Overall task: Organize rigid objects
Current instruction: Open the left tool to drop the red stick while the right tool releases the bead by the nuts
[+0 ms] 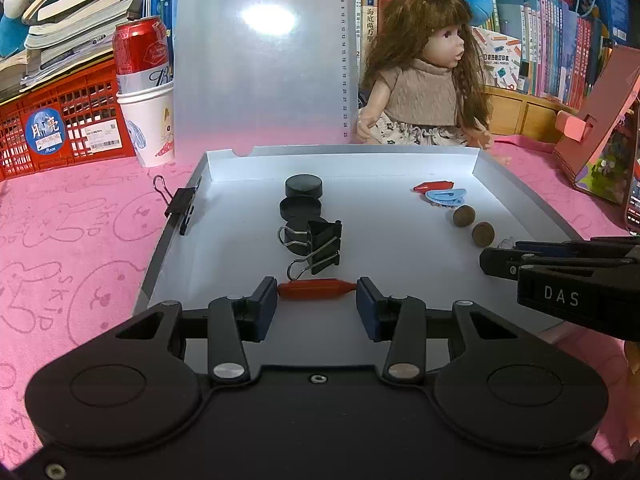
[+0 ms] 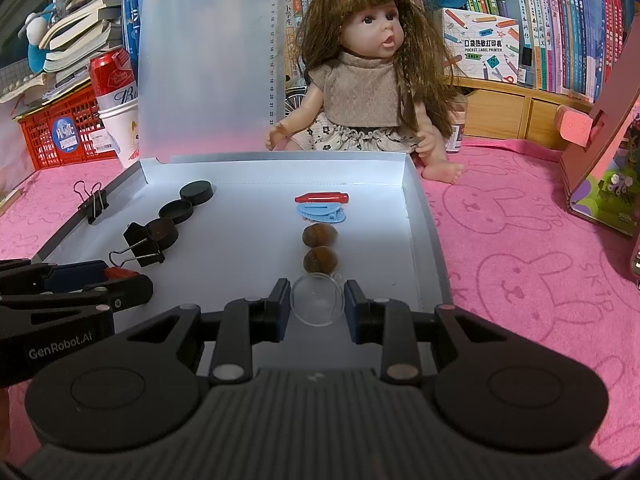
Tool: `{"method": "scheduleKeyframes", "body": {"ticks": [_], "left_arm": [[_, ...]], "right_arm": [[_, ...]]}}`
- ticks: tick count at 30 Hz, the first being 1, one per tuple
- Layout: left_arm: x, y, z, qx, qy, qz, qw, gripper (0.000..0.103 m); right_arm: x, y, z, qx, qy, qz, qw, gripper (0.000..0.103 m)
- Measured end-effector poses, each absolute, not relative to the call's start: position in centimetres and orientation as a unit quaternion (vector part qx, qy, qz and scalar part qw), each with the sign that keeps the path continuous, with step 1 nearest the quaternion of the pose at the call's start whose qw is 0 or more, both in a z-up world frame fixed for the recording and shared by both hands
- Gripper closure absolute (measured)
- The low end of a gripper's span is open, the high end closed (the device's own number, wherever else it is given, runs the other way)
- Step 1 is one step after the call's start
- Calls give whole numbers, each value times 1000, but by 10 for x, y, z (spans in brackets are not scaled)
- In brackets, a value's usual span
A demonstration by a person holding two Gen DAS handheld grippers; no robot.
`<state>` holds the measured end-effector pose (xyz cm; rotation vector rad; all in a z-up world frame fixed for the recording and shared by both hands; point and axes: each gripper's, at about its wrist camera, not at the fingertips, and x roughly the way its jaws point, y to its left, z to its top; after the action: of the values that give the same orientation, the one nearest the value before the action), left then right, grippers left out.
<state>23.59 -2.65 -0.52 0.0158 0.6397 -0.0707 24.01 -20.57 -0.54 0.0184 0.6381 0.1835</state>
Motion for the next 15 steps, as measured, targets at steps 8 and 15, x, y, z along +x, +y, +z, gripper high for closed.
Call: {"method": "scheduleKeyframes", "body": {"ticks": [8, 15], "left_arm": [[234, -23, -2, 1, 313, -24, 949, 61], [223, -18, 13, -3, 296, -34, 955, 50]], "right_arm": [[238, -207, -4, 24, 312, 98, 945, 48], [229, -208, 4, 21, 297, 99, 949, 36]]}}
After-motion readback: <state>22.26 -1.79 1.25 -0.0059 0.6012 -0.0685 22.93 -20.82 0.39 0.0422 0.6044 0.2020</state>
